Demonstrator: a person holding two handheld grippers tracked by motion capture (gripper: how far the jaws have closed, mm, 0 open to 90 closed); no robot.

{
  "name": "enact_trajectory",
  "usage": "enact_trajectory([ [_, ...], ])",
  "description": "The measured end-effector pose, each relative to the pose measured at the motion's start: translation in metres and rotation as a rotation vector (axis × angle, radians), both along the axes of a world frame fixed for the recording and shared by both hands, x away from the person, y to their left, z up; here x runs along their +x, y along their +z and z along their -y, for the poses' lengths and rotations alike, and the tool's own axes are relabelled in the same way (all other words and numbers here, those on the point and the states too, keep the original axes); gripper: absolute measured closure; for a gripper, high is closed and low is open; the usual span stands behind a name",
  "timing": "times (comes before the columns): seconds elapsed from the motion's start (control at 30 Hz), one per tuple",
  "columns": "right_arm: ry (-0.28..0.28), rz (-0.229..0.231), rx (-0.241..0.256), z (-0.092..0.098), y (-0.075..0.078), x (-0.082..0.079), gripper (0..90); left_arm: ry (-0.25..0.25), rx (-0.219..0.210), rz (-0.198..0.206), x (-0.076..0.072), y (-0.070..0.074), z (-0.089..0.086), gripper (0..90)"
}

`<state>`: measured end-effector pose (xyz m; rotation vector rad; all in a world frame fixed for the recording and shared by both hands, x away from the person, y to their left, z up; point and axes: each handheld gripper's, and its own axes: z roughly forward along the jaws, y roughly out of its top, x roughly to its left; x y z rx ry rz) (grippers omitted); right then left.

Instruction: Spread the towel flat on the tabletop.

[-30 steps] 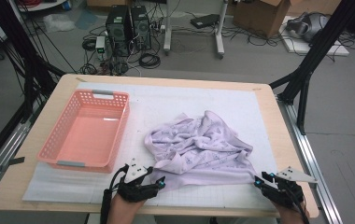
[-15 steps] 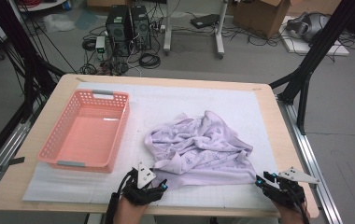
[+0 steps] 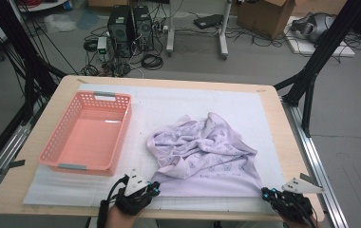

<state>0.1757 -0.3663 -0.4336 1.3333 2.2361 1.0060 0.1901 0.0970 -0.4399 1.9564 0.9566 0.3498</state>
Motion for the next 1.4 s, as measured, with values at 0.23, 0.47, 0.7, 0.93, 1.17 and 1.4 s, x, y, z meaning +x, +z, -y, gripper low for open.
enact_trajectory([
  [0.23, 0.06, -0.007, -0.017, -0.008, 0.008, -0.043, 86.3, -0.095, -0.024, 0.0, -0.031, 0.0, -0.01, 85.3],
  [0.47, -0.02, 0.053, 0.036, -0.006, 0.012, -0.036, 59.8, -0.021, -0.088, 0.084, 0.005, 0.009, 0.002, 41.5],
  [0.7, -0.085, 0.006, -0.038, -0.02, -0.008, 0.01, 55.5, -0.049, 0.054, 0.033, 0.019, -0.015, 0.036, 43.4],
  [0.93, 0.017, -0.054, -0.009, -0.014, -0.005, -0.006, 87.2, -0.07, 0.025, -0.021, 0.004, -0.006, 0.012, 84.2],
  [1.17, 0.05, -0.073, 0.038, 0.001, 0.003, -0.045, 84.7, -0.115, -0.011, -0.032, -0.022, -0.004, -0.012, 76.6],
  [1.4, 0.006, 0.028, 0.069, -0.004, 0.009, -0.037, 55.4, -0.026, -0.104, 0.089, -0.009, 0.002, -0.009, 38.2],
])
